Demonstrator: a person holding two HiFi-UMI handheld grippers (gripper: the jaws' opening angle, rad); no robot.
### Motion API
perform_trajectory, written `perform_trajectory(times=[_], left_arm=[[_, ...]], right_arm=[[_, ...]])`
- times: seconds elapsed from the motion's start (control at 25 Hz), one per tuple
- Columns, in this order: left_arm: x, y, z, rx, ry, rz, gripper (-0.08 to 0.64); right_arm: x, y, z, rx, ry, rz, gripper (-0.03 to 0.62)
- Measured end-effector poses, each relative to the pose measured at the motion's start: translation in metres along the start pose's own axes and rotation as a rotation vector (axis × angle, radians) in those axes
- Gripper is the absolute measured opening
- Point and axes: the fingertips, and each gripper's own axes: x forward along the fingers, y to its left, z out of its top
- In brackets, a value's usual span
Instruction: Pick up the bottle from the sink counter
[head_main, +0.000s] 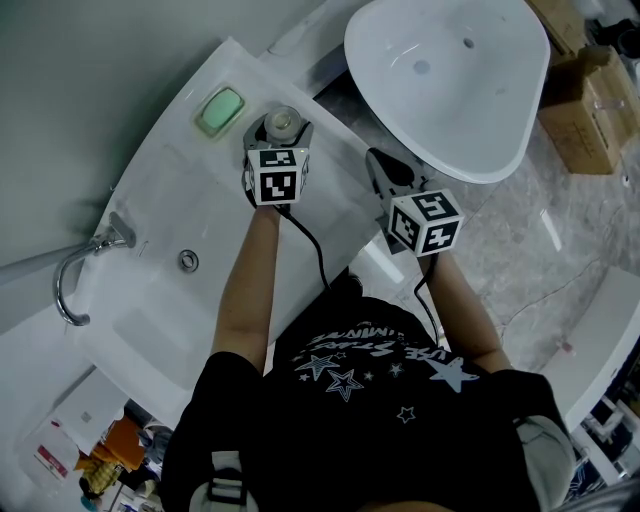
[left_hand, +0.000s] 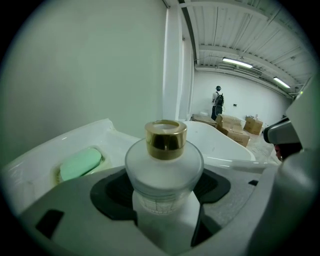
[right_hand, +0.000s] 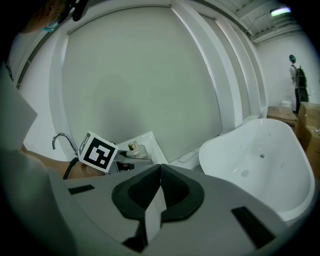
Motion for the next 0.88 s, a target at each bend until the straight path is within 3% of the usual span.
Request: perform_trajectory(times=[0.88], left_arm=[[-0.094,-0.022,0.029,-0.019,-0.092,-0.009,0.342]], right_arm=[[-0.042,0.022,0.024,-0.021,-0.086,0.035,0.006]])
